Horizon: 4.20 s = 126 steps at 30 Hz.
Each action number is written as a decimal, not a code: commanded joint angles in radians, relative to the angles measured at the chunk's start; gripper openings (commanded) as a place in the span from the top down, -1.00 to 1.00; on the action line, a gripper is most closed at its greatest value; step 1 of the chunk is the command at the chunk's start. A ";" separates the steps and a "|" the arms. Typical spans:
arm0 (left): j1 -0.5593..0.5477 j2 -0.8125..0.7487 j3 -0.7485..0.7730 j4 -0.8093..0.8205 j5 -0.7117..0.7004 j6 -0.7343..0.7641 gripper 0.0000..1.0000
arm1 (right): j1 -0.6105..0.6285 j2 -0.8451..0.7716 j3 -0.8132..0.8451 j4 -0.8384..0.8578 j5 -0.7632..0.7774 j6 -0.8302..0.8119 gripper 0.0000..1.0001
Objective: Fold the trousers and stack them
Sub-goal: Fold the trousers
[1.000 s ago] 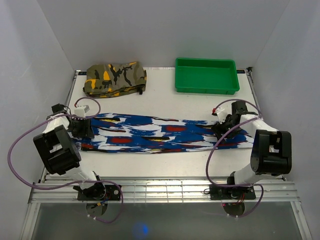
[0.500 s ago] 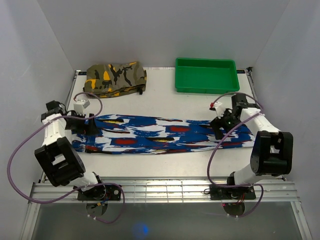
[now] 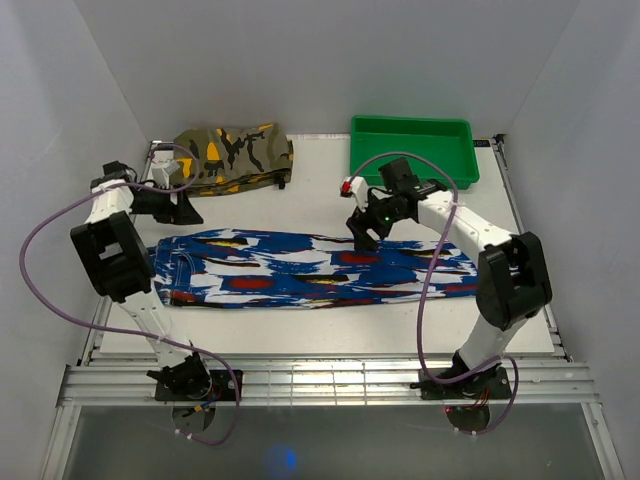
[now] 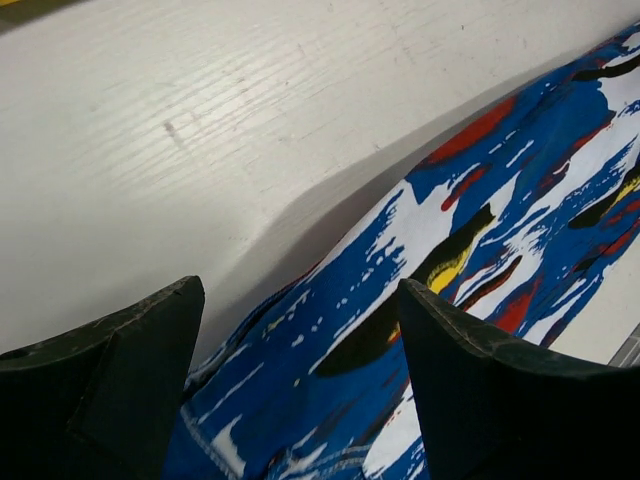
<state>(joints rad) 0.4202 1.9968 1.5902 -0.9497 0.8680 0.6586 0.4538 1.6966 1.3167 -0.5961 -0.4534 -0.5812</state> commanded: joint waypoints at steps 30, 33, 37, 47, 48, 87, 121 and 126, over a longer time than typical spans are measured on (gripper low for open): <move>-0.182 -0.472 -0.593 0.471 0.072 0.246 1.00 | 0.141 0.267 0.366 0.415 -0.111 0.416 -0.86; -0.181 -0.641 -0.784 0.651 0.048 0.306 1.00 | 0.167 0.247 0.296 0.463 -0.142 0.377 -0.85; -0.181 -0.836 -1.010 0.850 0.054 0.410 1.00 | 0.218 0.239 0.240 0.467 -0.148 0.267 -0.85; -0.182 -1.113 -1.355 1.101 0.144 0.680 1.00 | 0.347 0.311 0.188 0.545 -0.100 0.086 -0.93; -0.182 -1.133 -1.375 1.121 0.150 0.697 1.00 | 0.350 0.322 0.193 0.547 -0.093 0.078 -0.96; -0.086 -0.790 -0.610 0.292 -0.012 -0.054 -0.37 | 0.747 0.256 -0.506 1.646 0.761 -0.458 0.85; -0.225 -0.158 -0.504 -0.301 0.037 0.490 -0.32 | 0.810 0.414 -0.619 2.190 0.892 -0.822 0.85; -0.219 -0.282 -0.547 -0.149 0.060 0.457 0.99 | 0.806 0.391 -0.620 2.146 0.914 -0.804 0.62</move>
<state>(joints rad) 0.1963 1.8458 1.0653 -1.1976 0.8978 1.1080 1.2697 2.1159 0.7044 1.2667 0.3996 -1.3918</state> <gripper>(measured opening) 0.156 0.158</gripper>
